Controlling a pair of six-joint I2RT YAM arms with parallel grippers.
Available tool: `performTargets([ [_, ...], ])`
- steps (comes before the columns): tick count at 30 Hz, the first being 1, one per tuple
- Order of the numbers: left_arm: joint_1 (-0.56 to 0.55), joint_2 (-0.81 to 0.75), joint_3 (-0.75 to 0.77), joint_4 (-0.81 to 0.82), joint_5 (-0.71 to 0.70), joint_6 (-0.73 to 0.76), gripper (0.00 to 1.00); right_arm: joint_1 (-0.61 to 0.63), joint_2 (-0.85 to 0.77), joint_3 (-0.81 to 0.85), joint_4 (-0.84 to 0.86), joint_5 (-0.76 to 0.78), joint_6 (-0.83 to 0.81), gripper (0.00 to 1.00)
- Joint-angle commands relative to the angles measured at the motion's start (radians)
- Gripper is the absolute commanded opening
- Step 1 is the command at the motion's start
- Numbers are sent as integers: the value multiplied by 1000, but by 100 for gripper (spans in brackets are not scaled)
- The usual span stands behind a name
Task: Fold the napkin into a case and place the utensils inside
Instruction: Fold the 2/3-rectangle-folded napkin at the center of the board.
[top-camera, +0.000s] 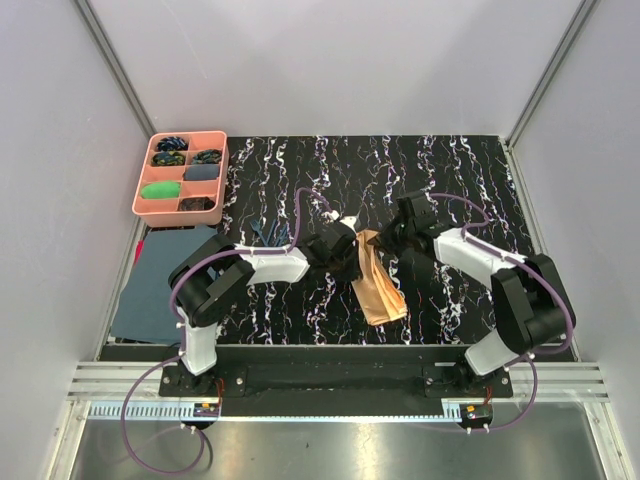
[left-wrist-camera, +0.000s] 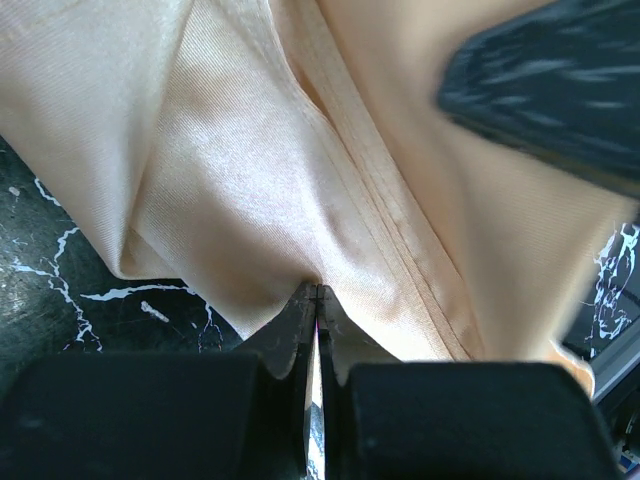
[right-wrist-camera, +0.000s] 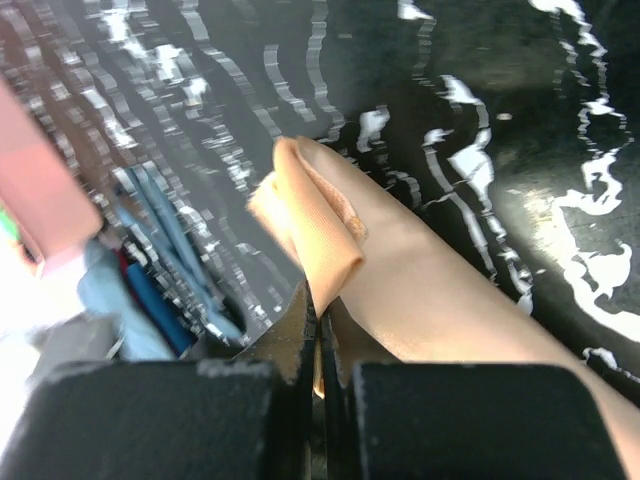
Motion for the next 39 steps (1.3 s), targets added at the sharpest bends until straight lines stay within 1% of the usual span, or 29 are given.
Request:
performTargets([
  [1, 6, 15, -2, -50, -17, 26, 5, 18, 65, 16, 25, -1, 63, 0],
  [7, 6, 12, 4, -50, -16, 35, 5, 26, 112, 7, 70, 8, 152, 0],
  [14, 6, 28, 7, -39, -14, 39, 4, 35, 80, -45, 122, 27, 280, 0],
  [17, 6, 29, 4, -35, -11, 39, 4, 35, 89, -74, 162, 30, 339, 0],
  [20, 6, 32, 0, -30, -10, 42, 4, 41, 123, -99, 199, -4, 399, 0],
  [24, 6, 29, -3, -27, -13, 52, 4, 58, 109, -152, 315, 27, 482, 0],
  [27, 8, -5, -17, -41, -16, 66, 6, 58, 118, -155, 304, 30, 469, 0],
  [28, 8, -43, -23, -44, -20, 71, 9, 58, 125, -160, 306, 30, 467, 0],
  [29, 8, -66, -28, -54, -24, 81, 18, 60, 126, -164, 310, 27, 465, 0],
  [31, 5, -130, -45, -83, -51, 97, 28, 57, 132, -184, 344, 13, 491, 0],
  [32, 6, -144, -52, -90, -50, 100, 39, 57, 132, -187, 359, 13, 495, 0],
  [33, 8, -155, -52, -99, -41, 112, 45, 57, 131, -184, 353, 13, 473, 0],
  [35, 5, -184, -46, -139, -69, 149, 49, 57, 131, -168, 337, 2, 459, 0],
  [36, 3, -204, -52, -139, -108, 157, 53, 57, 131, -175, 338, -1, 464, 0],
  [37, 3, -210, -54, -137, -120, 163, 54, 57, 126, -180, 346, -4, 468, 0],
  [38, 3, -215, -52, -137, -129, 169, 58, 57, 126, -181, 349, -5, 473, 0],
  [39, 2, -209, -46, -137, -136, 170, 70, 57, 125, -181, 346, -5, 473, 0],
])
